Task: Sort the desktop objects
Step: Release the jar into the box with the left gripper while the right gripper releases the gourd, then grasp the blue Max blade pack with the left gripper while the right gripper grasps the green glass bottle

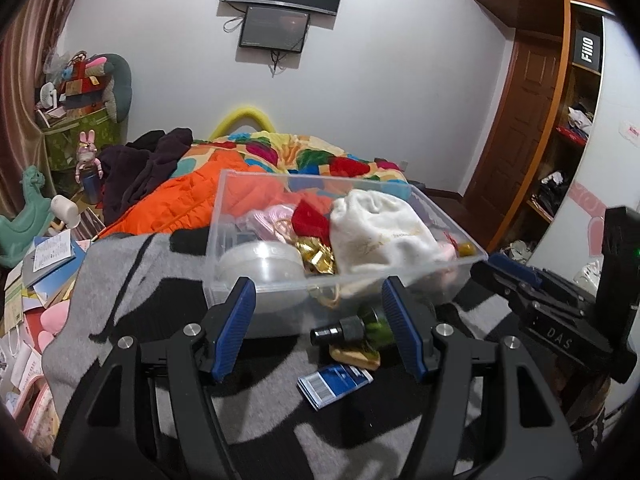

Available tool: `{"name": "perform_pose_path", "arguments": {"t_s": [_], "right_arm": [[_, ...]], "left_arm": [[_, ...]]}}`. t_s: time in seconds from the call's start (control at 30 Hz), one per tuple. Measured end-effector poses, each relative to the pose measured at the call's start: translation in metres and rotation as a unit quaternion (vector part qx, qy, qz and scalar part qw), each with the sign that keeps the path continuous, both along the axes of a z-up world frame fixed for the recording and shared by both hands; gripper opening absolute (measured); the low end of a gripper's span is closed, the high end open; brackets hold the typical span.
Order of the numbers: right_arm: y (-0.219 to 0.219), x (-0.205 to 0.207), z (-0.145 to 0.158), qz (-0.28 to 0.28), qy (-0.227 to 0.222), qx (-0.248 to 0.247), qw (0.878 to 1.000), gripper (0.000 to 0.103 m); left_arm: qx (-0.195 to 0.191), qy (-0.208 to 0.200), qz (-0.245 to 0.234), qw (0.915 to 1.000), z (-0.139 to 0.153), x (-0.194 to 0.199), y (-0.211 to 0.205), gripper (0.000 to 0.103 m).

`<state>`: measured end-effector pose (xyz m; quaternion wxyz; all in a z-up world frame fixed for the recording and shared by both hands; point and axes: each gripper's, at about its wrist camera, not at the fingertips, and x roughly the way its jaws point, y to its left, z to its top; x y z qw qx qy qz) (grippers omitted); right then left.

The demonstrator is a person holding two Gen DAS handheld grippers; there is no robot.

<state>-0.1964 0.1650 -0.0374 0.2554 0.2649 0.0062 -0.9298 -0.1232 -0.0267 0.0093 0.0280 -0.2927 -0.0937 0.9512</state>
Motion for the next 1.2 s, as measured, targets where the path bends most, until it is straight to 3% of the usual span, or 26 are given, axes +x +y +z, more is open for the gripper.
{"name": "perform_pose_path", "arguments": {"t_s": [0.43, 0.57, 0.73, 0.93, 1.1, 1.2], "right_arm": [[-0.011, 0.005, -0.006, 0.020, -0.008, 0.009, 1.000, 0.043], [-0.011, 0.006, -0.007, 0.019, -0.009, 0.005, 1.000, 0.052], [-0.014, 0.007, -0.009, 0.024, -0.013, 0.006, 1.000, 0.053], [-0.028, 0.010, -0.015, 0.039, -0.023, 0.015, 0.999, 0.055], [-0.041, 0.015, -0.018, 0.046, -0.020, 0.028, 0.998, 0.068], [-0.047, 0.015, -0.020, 0.051, -0.024, 0.033, 0.998, 0.069]], "left_arm": [[-0.004, -0.055, -0.024, 0.9982, -0.040, 0.000, 0.015, 0.065], [-0.006, -0.073, -0.027, 0.9969, -0.052, -0.005, 0.019, 0.065], [0.001, -0.098, -0.013, 0.9951, -0.072, -0.009, 0.015, 0.067], [-0.065, -0.087, -0.010, 0.9940, -0.075, -0.003, 0.033, 0.073], [-0.066, -0.087, -0.003, 0.9940, -0.077, -0.003, 0.034, 0.072], [-0.068, -0.082, 0.006, 0.9943, -0.078, 0.000, 0.032, 0.063]]}}
